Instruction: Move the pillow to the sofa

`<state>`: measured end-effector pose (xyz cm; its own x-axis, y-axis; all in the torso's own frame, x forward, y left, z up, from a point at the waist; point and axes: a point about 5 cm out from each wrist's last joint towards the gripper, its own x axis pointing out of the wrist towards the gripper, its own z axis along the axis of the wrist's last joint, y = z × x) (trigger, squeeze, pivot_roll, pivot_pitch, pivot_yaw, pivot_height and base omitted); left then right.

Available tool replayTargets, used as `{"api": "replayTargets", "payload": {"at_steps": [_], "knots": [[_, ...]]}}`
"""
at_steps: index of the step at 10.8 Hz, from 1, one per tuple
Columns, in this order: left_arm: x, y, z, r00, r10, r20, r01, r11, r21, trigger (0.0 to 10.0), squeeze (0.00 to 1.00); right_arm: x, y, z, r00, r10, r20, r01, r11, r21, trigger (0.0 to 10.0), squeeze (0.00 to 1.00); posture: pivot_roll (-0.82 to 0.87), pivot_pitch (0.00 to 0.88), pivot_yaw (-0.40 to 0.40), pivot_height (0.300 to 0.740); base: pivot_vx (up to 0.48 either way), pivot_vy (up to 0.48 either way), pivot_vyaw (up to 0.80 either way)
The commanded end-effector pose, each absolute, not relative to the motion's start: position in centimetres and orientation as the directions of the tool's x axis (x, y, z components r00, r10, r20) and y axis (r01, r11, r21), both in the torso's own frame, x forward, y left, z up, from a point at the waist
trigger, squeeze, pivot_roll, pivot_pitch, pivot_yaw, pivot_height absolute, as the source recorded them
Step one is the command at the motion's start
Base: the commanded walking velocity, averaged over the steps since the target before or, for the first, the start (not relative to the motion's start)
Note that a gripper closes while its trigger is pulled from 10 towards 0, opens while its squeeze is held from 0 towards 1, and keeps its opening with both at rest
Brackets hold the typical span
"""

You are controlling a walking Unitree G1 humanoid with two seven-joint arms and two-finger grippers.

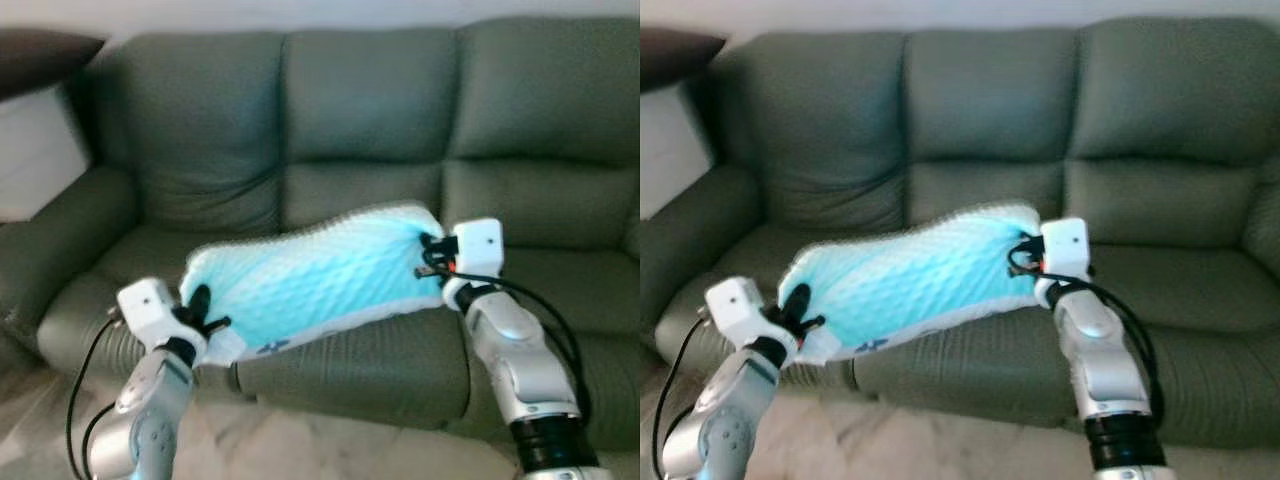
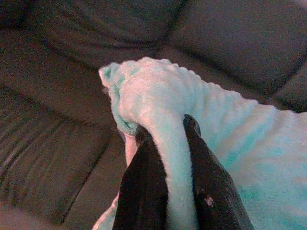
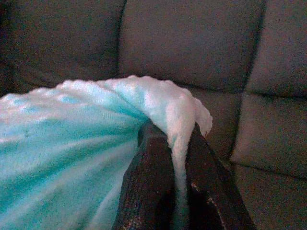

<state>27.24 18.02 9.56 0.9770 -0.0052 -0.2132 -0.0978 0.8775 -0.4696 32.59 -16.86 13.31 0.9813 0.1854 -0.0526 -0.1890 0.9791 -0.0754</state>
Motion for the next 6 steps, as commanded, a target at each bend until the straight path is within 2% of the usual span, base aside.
{"api": "replayTargets", "payload": {"at_steps": [1, 4, 6], "knots": [[26.88, 18.97, 10.0, 0.981, 0.01, -0.192, -0.1, 0.879, -0.466, 10.0, 0.0, 32.95, -15.71, 14.15, 0.976, 0.217, -0.022, -0.218, 0.973, -0.077, 10.0, 0.0, -0.25, 0.0, 0.078, 0.74, 0.0, 0.0, 0.0], [26.89, 18.73, 10.21, 0.984, -0.006, -0.177, -0.071, 0.902, -0.425, 10.0, 0.0, 32.97, -15.8, 14.01, 0.978, 0.207, -0.03, -0.209, 0.974, -0.085, 10.0, 0.0, -0.25, 0.0, 0.08, 0.74, 0.0, 0.0, 0.0], [27.02, 18.92, 10.42, 0.987, 0.003, -0.158, -0.066, 0.916, -0.396, 10.0, 0.0, 32.95, -15.87, 13.95, 0.979, 0.202, -0.032, -0.204, 0.976, -0.08, 10.0, 0.0, -0.25, 0.0, 0.081, 0.74, 0.0, 0.0, -0.65]]}}
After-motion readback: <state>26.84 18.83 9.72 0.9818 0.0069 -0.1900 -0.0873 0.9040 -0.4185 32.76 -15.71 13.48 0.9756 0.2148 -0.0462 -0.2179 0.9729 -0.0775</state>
